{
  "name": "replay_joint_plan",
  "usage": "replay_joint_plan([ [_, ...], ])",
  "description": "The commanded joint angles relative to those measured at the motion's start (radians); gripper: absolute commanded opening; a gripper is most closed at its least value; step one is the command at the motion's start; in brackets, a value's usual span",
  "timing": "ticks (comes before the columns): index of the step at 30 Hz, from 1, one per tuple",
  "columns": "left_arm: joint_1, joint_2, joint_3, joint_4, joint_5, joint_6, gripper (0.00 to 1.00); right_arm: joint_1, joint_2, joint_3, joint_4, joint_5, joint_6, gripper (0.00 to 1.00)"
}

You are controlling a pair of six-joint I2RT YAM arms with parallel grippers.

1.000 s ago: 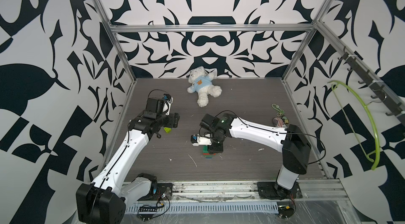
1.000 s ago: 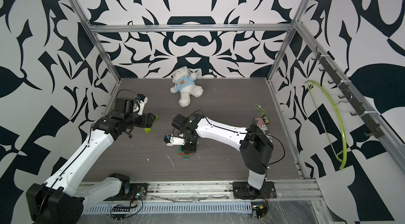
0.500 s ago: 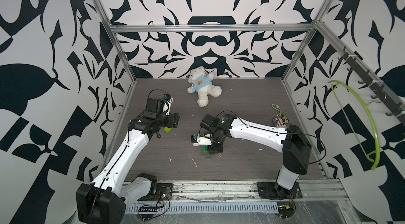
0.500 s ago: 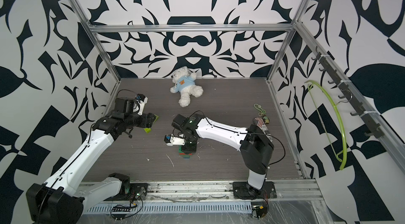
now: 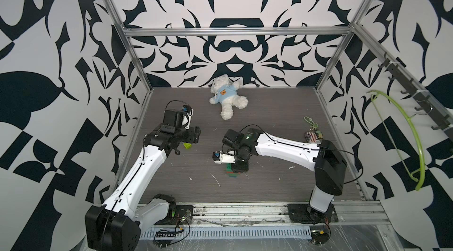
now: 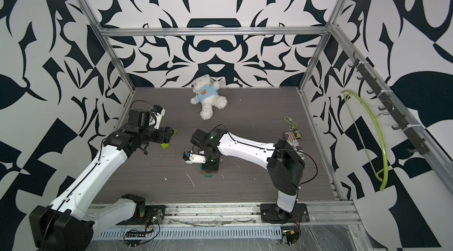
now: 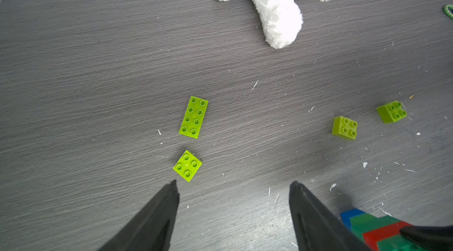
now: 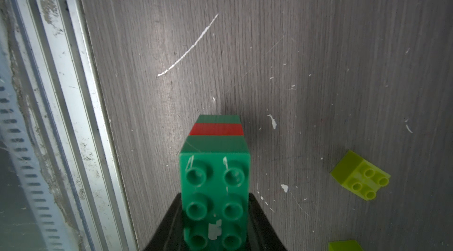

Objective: Assemble a carrot with lego
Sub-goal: Assemble the lego brick with the lego brick.

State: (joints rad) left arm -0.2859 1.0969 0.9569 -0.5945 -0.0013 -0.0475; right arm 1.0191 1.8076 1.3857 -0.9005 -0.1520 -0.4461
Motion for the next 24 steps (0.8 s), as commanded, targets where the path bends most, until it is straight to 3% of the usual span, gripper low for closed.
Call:
replay_joint_plan([
  [1, 0.004, -0.015, -0.015, -0.003, 0.001, 0.011, 0.78, 0.007, 0.129, -0.096, -0.09, 0.056, 0.008, 0.29],
  [10, 0.005, -0.016, -0.012, -0.003, 0.002, 0.008, 0.78, 0.007, 0.13, -0.032, -0.113, 0.077, -0.004, 0.34],
  [18, 0.004, -0.017, -0.01, -0.003, 0.006, 0.008, 0.78, 0.007, 0.041, 0.088, -0.073, 0.044, 0.024, 0.54],
  [24, 0.004, -0.01, -0.003, -0.002, 0.003, 0.005, 0.78, 0.002, -0.046, 0.101, -0.029, 0.01, 0.055, 0.63],
])
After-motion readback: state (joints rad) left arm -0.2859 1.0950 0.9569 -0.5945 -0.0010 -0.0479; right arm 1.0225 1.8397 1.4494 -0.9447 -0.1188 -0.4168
